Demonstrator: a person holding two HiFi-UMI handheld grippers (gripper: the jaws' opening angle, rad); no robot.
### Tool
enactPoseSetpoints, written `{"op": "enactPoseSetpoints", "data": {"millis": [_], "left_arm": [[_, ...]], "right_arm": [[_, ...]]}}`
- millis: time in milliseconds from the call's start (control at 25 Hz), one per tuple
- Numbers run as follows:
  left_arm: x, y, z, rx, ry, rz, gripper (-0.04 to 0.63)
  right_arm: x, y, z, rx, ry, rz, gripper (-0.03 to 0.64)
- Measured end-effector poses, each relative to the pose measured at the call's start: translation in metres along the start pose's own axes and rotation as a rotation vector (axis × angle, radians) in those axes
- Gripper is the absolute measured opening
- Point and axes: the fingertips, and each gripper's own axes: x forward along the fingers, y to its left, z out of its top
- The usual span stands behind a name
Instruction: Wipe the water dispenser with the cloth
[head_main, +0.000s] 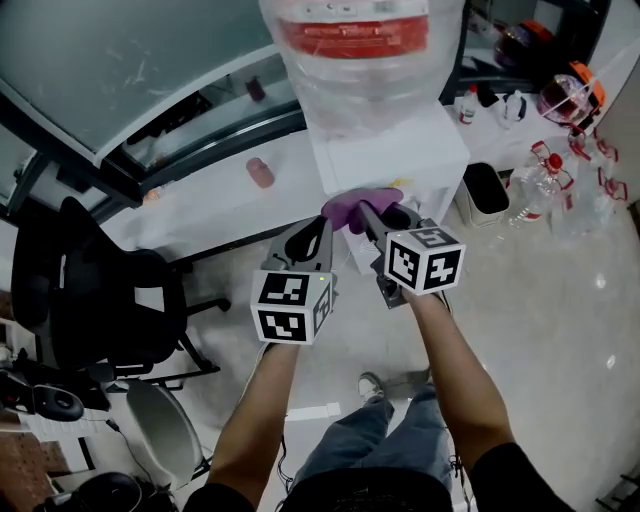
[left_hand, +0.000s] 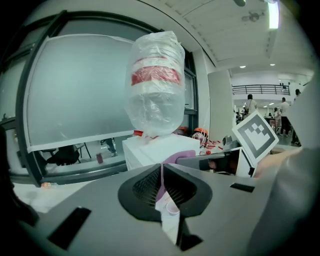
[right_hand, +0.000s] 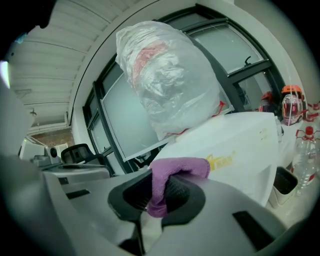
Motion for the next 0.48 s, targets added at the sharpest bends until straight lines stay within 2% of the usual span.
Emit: {"op": "enactPoseSetpoints", "data": {"millis": [480], "left_arm": [[0.027, -0.046, 0.008, 0.018, 0.016, -0.013, 0.035]], "right_arm": [[-0.037, -0.056, 0.032, 0.023, -0.054, -0.03, 0.046]]}}
